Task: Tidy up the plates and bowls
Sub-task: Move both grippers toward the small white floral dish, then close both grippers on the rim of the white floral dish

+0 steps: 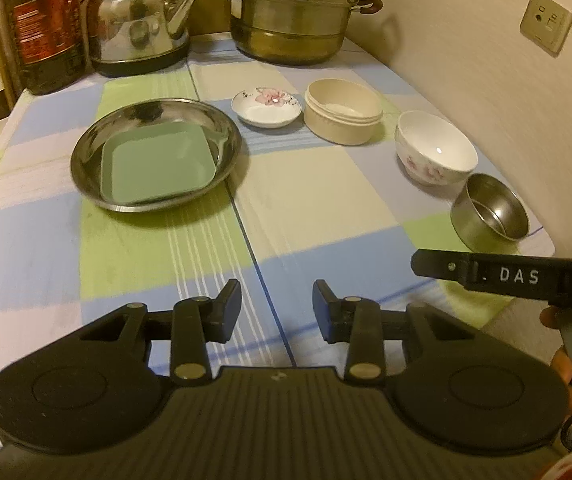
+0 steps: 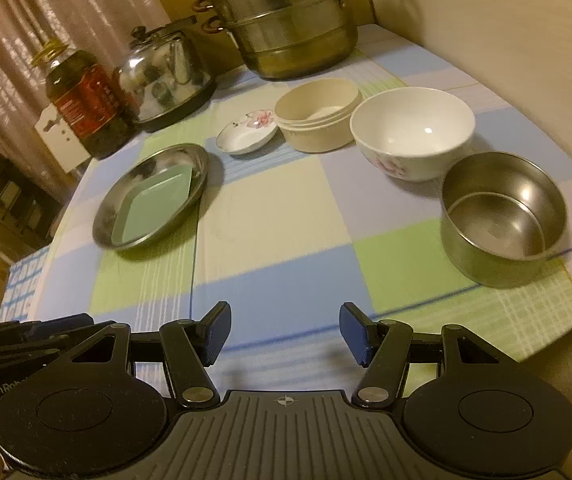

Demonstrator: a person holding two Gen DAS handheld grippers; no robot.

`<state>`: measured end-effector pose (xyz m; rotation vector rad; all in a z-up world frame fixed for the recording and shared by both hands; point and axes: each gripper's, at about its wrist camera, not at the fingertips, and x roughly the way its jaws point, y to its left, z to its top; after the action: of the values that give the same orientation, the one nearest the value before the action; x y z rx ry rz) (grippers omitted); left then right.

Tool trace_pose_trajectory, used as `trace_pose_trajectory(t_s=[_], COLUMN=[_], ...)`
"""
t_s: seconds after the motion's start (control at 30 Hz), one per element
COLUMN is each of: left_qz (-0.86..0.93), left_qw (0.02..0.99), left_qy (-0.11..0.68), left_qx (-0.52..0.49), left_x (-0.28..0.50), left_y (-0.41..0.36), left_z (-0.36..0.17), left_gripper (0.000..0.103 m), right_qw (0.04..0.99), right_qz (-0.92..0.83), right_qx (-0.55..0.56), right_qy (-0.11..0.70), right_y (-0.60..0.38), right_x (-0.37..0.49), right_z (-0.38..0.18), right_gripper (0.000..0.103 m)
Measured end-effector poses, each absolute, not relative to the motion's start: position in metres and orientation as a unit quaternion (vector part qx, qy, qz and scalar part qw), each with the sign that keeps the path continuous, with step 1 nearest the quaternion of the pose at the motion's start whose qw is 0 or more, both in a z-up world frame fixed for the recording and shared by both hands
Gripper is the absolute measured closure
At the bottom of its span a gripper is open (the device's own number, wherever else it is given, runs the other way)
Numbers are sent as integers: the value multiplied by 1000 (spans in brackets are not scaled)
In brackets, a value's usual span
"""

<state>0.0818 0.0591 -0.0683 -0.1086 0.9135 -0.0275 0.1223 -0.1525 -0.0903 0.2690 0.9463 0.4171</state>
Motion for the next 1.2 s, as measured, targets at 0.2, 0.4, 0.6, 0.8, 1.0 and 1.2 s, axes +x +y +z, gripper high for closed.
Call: trace_pose_trajectory(t_s=[0.2, 0.4, 0.6, 0.8, 1.0, 1.2], left_qz=[-36, -54, -60, -59, -67, -77], left_qw=[895, 897, 900, 901, 901, 899], left_qy=[442, 437, 432, 430, 428, 430], left_qx=[-41, -30, -24, -20, -12, -13], left_x=[126, 179, 226, 269, 306, 333], left_y=[79, 97, 113, 132, 142, 148], left_z=[-72, -75, -83, -93, -103, -112], left_gripper=[68, 68, 68, 70, 71, 73], right_qw=[864, 877, 884, 885, 889, 887], right_qz=[185, 173, 164, 142, 108, 70], right_qx=[143, 156, 171, 200, 201, 209], right_qy=[446, 419, 402, 396, 396, 405], right_y=[-127, -98, -70, -53, -38, -29], right_x=[161, 206, 247, 283, 313, 332], right_z=[-89, -86, -92, -107, -124, -143], right_gripper=[43, 43, 44, 57, 67, 81])
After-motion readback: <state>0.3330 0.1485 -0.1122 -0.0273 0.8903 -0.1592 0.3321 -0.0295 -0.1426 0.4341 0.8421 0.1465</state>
